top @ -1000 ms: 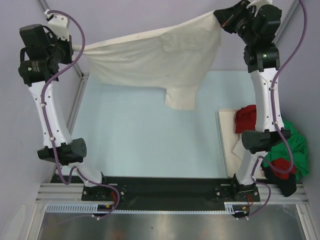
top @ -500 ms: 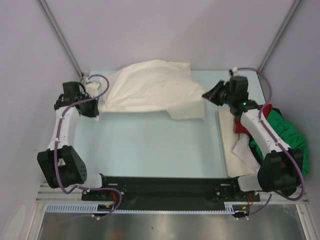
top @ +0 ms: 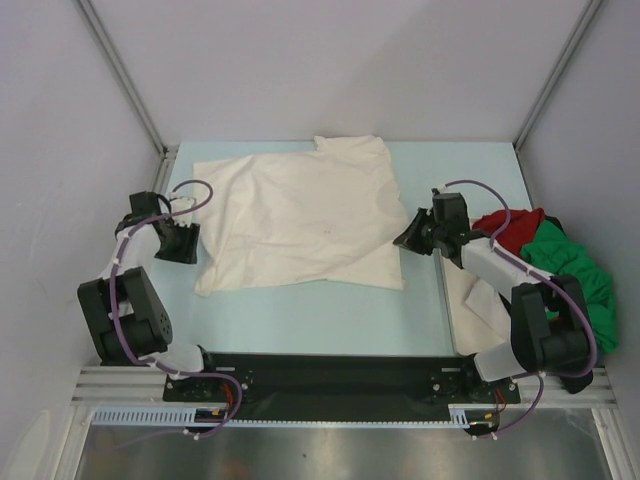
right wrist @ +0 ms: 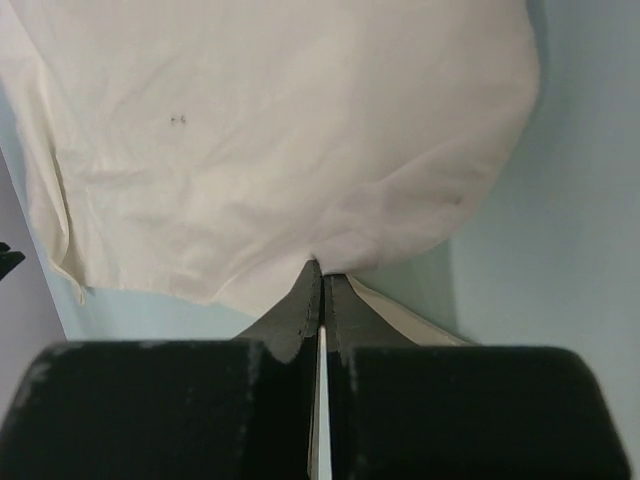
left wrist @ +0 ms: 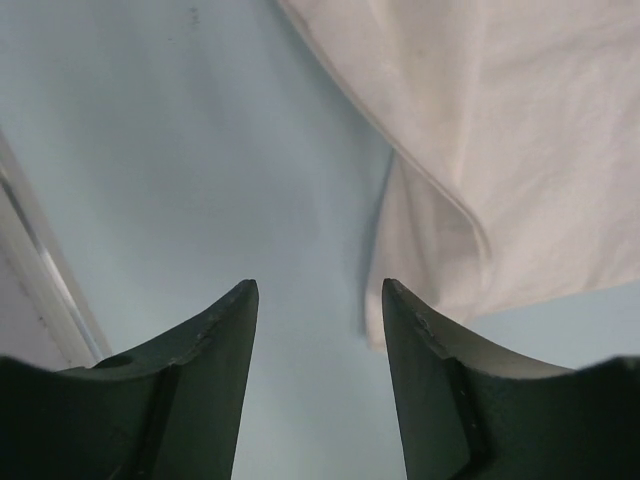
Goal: Fold and stack the t-shirts
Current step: Flatten the tshirt out
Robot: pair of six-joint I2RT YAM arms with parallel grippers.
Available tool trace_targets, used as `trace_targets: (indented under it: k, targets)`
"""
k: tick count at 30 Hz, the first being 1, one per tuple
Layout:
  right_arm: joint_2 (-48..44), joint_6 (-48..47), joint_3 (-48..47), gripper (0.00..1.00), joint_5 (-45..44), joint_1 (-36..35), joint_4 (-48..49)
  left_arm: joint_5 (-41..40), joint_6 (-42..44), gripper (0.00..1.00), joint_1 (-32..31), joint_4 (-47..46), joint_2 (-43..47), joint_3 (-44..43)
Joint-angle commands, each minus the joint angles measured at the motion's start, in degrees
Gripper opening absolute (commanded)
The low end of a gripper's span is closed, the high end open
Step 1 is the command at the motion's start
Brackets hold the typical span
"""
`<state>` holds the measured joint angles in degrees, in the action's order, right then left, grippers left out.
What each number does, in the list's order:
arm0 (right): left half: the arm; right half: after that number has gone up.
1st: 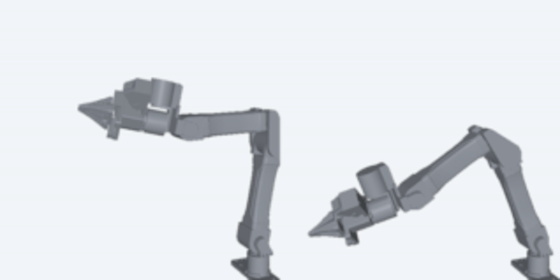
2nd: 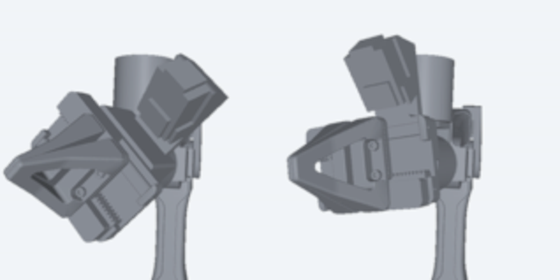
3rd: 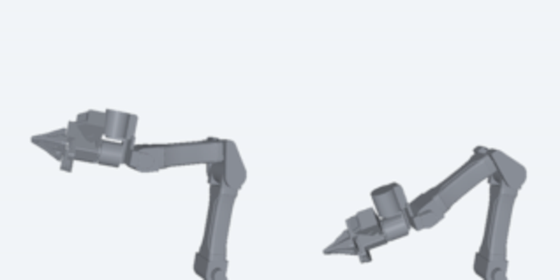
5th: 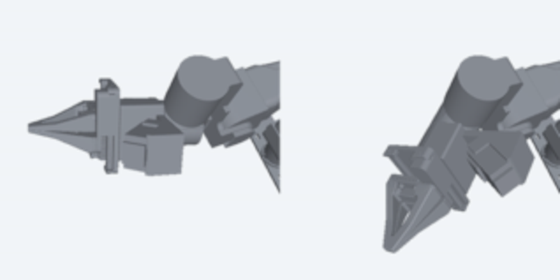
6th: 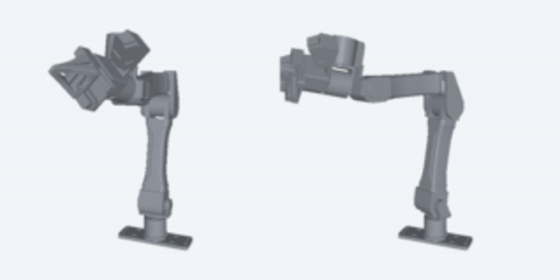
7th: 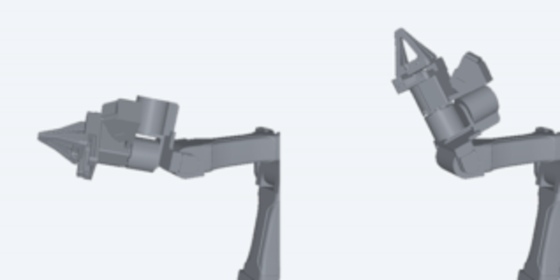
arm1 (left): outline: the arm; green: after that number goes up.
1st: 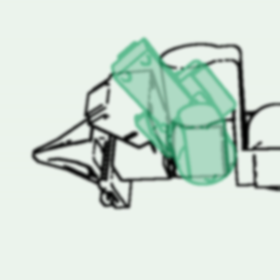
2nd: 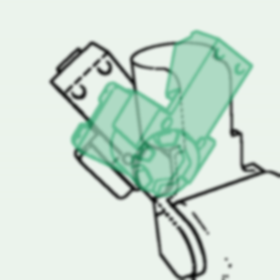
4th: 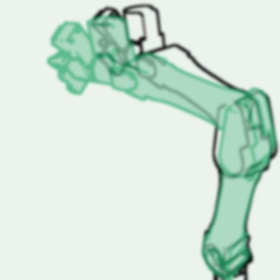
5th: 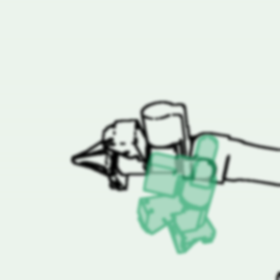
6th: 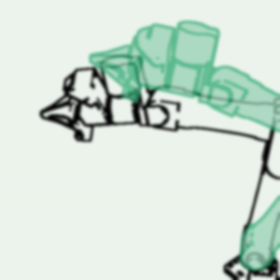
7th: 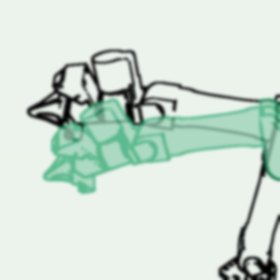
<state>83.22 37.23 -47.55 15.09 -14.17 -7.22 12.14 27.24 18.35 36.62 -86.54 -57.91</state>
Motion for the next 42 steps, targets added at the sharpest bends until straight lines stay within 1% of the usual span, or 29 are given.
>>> trace_targets:
  k: [1,3,6,7,9,10,12,16,18,19,20,21,23,24,27,30,35,36,37,38,39,40,41,42]
  targets:
    - [0.28,-2.16,-3.07,0.0,-2.7,1.08,1.08,-4.5,-1.58,0.58,0.11,-2.7,2.33,-2.03]
    - [0.54,-3.04,-3.25,0.0,-4.88,1.25,0.11,-1.52,-0.18,0.57,-0.33,-0.59,5.14,-1.16]
    - [1.59,-4.8,-3.6,0.0,-6.82,1.34,-2.18,2.61,3.07,0.57,-4.01,1.78,12.08,1.3]
    - [2.64,-5.32,-3.86,0.0,-7.35,1.26,-3.05,3.41,4.12,0.58,-5.07,2.13,13.67,2.0]
    - [3.61,-5.5,-3.95,0.0,-8.15,1.34,-3.41,1.67,4.4,0.63,-8.83,1.09,16.31,4.99]
    - [4.49,-5.5,-3.61,0.0,-8.15,1.34,-3.59,-1.21,4.05,0.63,-9.99,-0.13,16.4,7.61]
    - [4.85,-5.42,-2.9,0.0,-7.36,1.34,-2.89,-3.08,3.0,0.64,-12.1,-3.74,14.48,9.21]
    - [5.02,-5.15,-1.93,0.0,-6.57,0.73,-1.74,-5.2,0.01,0.64,-13.78,-8.84,10.17,9.13]
    - [4.67,-4.98,-1.5,0.0,-6.57,0.64,-1.83,-7.82,-0.78,0.63,-14.48,-12.09,8.51,9.13]
    - [4.41,-4.89,-1.32,0.0,-6.48,0.73,-1.65,-9.49,-1.14,0.63,-14.39,-12.88,5.62,8.7]
    - [3.88,-4.72,-0.88,0.0,-6.48,0.73,-1.65,-11.33,-1.58,0.6,-14.39,-13.93,4.12,8.6]
    - [3.53,-4.63,-0.79,0.0,-6.48,0.81,-1.74,-16.05,-1.67,0.58,-14.13,-14.64,2.54,8.6]
    - [2.92,-4.89,-0.79,0.0,-6.74,0.64,-2.88,-18.11,-1.49,0.56,-13.26,-16.92,0.15,9.39]
    - [2.13,-5.24,-0.44,0.0,-7.26,0.73,-3.84,-18.99,-1.93,0.55,-11.51,-17.63,-0.38,9.66]
    - [0.63,-5.68,0.96,0.0,-8.23,1.17,-4.64,-18.82,-3.24,0.53,-7.73,-19.04,-2.13,9.13]
    - [0.19,-6.82,1.32,0.0,-8.59,1.69,-4.73,-18.56,-3.43,0.53,-5.26,-19.48,-2.58,8.34]
    - [0.89,-8.58,0.36,0.01,-8.5,1.96,-4.9,-18.73,-2.37,0.58,-2.8,-18.08,-0.21,7.02]
    - [1.07,-8.93,0.0,0.05,-8.85,1.96,-5.25,-18.82,-1.33,0.59,-2.53,-17.64,0.75,6.85]
    - [1.33,-9.37,-0.43,0.12,-9.2,2.04,-6.3,-18.82,-0.62,0.59,-2.44,-17.2,1.54,6.76]
    - [1.5,-10.33,-1.22,0.28,-9.64,2.05,-7.01,-17.34,0.17,0.6,-2.53,-15.89,2.6,7.02]
    - [1.59,-10.69,-1.66,0.34,-10.51,2.05,-8.67,-15.85,2.18,0.6,-2.53,-15.27,3.91,7.54]
    - [1.25,-10.95,-2.02,0.4,-11.13,1.87,-9.55,-13.92,3.42,0.61,-2.53,-14.74,7.41,8.07]
    - [0.29,-11.13,-2.28,0.48,-11.57,1.78,-10.43,-12.59,4.73,0.62,-2.44,-13.87,9.35,9.9]
    - [-0.42,-11.65,-2.37,0.51,-12.88,1.43,-11.23,-8.32,7.88,0.62,-2.7,-13.25,11.55,10.88]
